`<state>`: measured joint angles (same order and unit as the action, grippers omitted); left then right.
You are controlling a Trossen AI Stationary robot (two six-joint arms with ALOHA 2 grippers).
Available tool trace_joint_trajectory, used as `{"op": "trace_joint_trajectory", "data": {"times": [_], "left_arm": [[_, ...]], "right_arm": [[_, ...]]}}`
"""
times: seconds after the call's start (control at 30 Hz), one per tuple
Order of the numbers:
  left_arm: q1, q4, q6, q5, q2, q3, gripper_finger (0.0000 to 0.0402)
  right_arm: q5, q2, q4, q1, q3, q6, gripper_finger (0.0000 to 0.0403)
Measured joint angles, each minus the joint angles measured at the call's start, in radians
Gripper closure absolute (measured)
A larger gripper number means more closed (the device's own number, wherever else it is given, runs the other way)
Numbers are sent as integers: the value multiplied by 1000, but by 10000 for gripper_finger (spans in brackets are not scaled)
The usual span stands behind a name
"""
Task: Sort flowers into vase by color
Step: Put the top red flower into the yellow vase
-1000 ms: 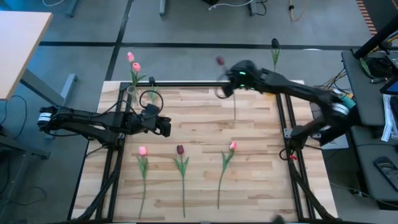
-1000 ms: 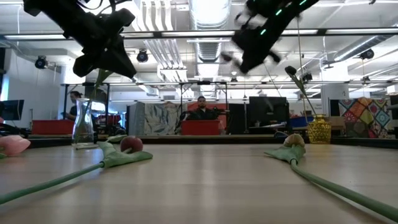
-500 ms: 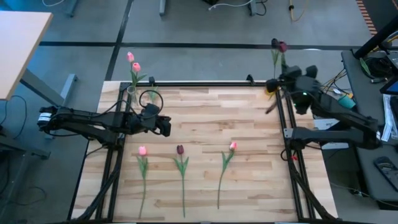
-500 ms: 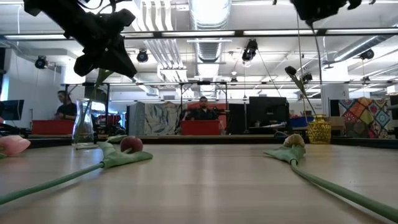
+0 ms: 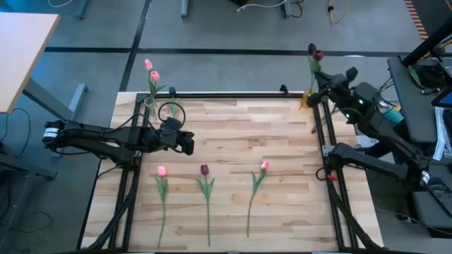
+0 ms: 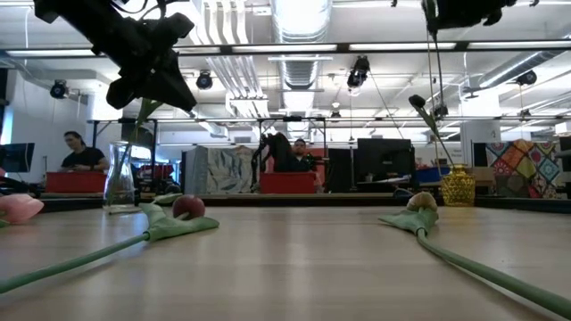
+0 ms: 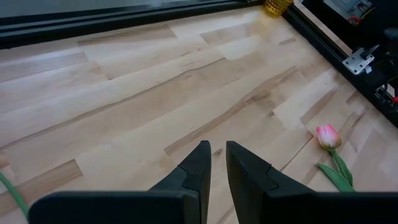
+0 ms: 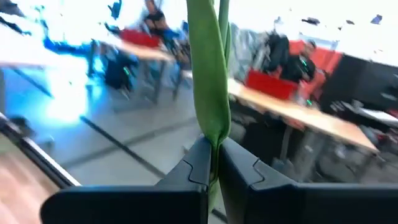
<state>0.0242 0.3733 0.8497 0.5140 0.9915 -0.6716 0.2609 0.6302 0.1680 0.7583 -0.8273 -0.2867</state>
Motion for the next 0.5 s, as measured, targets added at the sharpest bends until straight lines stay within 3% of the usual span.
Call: {"op": "trace_joint_trajectory", "data": {"times": [0.37, 0.5], "left_arm": [[0, 0, -48, 0, 0, 0, 366], [0, 0, -48, 0, 0, 0, 366]], "right_arm": [[160, 8, -49, 79, -11, -173, 393], [161, 26, -109, 77, -11, -209, 393]]}}
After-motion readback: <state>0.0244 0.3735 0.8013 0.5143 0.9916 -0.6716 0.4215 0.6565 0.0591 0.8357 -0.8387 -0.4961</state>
